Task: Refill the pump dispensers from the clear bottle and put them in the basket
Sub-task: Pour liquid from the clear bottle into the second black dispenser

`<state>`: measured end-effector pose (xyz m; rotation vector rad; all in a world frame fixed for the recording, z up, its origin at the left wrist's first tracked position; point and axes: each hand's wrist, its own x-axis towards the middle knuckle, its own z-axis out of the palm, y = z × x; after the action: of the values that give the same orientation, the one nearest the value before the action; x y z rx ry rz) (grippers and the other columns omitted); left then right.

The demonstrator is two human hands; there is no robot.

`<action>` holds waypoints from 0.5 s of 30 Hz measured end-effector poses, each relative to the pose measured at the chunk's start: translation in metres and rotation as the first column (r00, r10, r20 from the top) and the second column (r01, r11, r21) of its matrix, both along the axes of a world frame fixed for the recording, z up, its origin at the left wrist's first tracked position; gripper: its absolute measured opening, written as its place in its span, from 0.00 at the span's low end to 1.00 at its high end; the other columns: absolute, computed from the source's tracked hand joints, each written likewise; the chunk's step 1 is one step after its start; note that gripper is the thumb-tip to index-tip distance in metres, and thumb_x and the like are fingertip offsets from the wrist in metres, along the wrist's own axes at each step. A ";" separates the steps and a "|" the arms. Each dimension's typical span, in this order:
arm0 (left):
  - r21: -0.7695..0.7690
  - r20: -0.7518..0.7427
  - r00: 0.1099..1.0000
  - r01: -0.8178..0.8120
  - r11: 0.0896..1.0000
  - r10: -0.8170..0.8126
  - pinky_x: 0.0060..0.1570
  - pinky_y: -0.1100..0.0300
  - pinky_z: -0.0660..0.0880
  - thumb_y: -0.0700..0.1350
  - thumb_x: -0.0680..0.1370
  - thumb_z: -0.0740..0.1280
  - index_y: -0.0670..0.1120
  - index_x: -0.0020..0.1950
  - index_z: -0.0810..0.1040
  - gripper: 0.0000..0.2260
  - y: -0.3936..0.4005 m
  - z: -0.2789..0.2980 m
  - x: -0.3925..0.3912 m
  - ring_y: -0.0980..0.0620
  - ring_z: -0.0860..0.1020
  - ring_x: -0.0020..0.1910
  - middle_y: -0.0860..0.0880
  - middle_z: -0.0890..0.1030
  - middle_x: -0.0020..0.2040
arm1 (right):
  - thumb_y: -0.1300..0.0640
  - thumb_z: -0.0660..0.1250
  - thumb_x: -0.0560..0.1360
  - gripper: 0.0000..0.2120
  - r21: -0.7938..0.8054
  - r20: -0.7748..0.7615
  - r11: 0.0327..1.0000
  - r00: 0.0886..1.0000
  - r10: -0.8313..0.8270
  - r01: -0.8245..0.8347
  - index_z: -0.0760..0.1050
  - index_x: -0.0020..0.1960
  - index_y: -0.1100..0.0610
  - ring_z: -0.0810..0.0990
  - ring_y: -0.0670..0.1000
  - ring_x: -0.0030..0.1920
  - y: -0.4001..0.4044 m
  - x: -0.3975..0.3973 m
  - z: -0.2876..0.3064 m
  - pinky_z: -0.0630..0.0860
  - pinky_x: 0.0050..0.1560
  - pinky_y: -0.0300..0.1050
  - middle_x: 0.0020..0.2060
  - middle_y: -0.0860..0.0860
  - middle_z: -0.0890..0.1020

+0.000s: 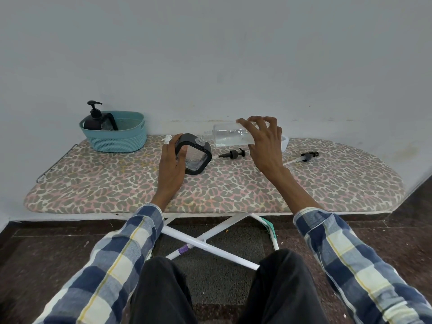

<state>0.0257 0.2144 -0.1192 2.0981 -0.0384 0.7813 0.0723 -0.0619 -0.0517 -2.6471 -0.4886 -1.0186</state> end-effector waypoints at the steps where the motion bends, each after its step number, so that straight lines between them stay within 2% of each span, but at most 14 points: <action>1: 0.001 -0.002 1.000 -0.002 1.000 0.002 0.68 0.61 0.66 0.59 0.89 0.56 0.53 0.83 0.65 0.23 0.000 0.000 0.000 0.59 0.70 0.69 0.48 0.72 0.76 | 0.73 0.73 0.69 0.42 0.000 0.001 1.000 1.000 0.001 -0.001 0.72 0.76 0.43 0.68 0.60 0.71 0.000 0.000 0.000 0.70 0.59 0.56 0.71 0.48 0.75; 11: 0.010 -0.016 1.000 -0.016 1.000 0.016 0.68 0.63 0.65 0.58 0.90 0.56 0.53 0.84 0.65 0.23 -0.002 0.002 -0.002 0.60 0.68 0.70 0.48 0.71 0.77 | 0.73 0.74 0.69 0.42 -0.006 0.009 1.000 1.000 -0.005 0.005 0.71 0.76 0.43 0.68 0.59 0.71 0.000 0.000 0.000 0.70 0.59 0.56 0.71 0.48 0.75; 15: 0.010 -0.020 1.000 -0.020 1.000 0.020 0.66 0.69 0.64 0.58 0.90 0.56 0.53 0.83 0.65 0.23 -0.001 0.003 -0.001 0.62 0.68 0.68 0.48 0.71 0.77 | 0.72 0.74 0.69 0.42 -0.005 0.012 1.000 1.000 -0.006 0.006 0.71 0.76 0.43 0.68 0.59 0.71 0.000 0.000 0.000 0.70 0.59 0.56 0.71 0.48 0.75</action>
<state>0.0245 0.2133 -0.1165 2.1181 -0.0107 0.7735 0.0725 -0.0618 -0.0518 -2.6497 -0.4868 -1.0364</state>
